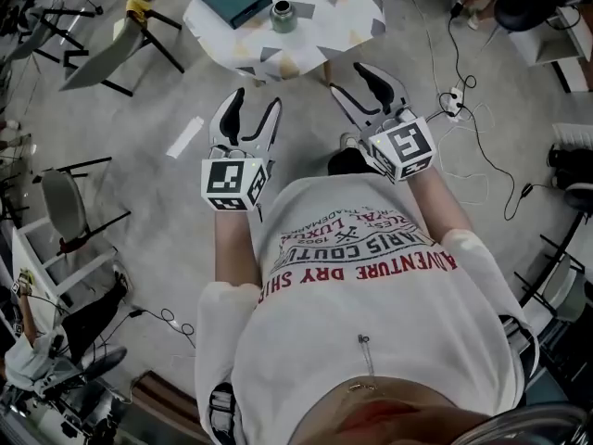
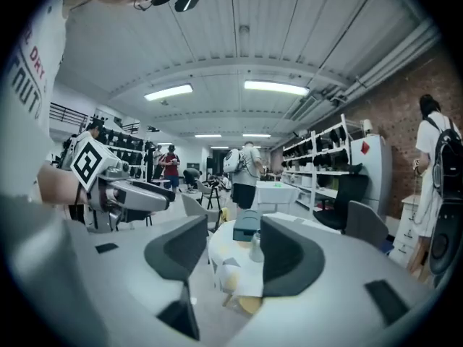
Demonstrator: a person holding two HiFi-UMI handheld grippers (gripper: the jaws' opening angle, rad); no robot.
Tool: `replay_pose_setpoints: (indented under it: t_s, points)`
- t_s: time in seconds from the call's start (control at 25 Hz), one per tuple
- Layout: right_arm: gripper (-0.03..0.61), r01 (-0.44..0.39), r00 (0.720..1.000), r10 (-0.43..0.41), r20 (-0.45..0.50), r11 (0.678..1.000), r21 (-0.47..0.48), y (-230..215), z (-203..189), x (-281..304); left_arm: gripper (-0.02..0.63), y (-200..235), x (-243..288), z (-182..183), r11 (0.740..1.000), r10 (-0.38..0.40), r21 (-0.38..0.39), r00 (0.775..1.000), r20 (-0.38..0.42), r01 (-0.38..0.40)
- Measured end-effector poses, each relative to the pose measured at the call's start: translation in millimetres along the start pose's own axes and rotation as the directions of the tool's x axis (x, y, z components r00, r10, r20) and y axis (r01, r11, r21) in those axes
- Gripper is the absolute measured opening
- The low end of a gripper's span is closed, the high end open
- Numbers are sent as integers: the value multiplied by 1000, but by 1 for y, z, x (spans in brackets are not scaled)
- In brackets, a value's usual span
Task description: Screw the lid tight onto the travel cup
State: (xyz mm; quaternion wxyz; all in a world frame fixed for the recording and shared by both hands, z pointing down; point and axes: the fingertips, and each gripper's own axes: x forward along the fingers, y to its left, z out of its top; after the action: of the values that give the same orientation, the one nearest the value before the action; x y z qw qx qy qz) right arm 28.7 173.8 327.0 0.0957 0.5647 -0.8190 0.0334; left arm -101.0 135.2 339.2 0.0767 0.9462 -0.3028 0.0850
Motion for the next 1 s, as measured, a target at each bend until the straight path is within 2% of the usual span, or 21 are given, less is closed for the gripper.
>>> replay_pose_setpoints:
  t_s: [0.12, 0.28, 0.52, 0.72, 1.0]
  points:
    - [198, -57, 998, 56, -7, 998, -23, -47, 0, 5, 259, -9, 40, 2, 997, 68, -22, 998, -9, -68]
    - [198, -130, 991, 130, -28, 992, -7, -100, -11, 16, 260, -20, 92, -3, 987, 150, -52, 988, -22, -151]
    - [198, -198, 978, 199, -66, 980, 13, -152, -26, 36, 273, -20, 137, -14, 964, 255, -64, 966, -49, -258]
    - [198, -234, 965, 235, -120, 972, 20, -173, -41, 67, 293, -2, 162, -41, 957, 272, -68, 955, -119, -281]
    - [198, -251, 942, 245, -229, 968, 6, -198, -70, 133, 324, 48, 211, -80, 959, 253, -79, 950, -180, -271]
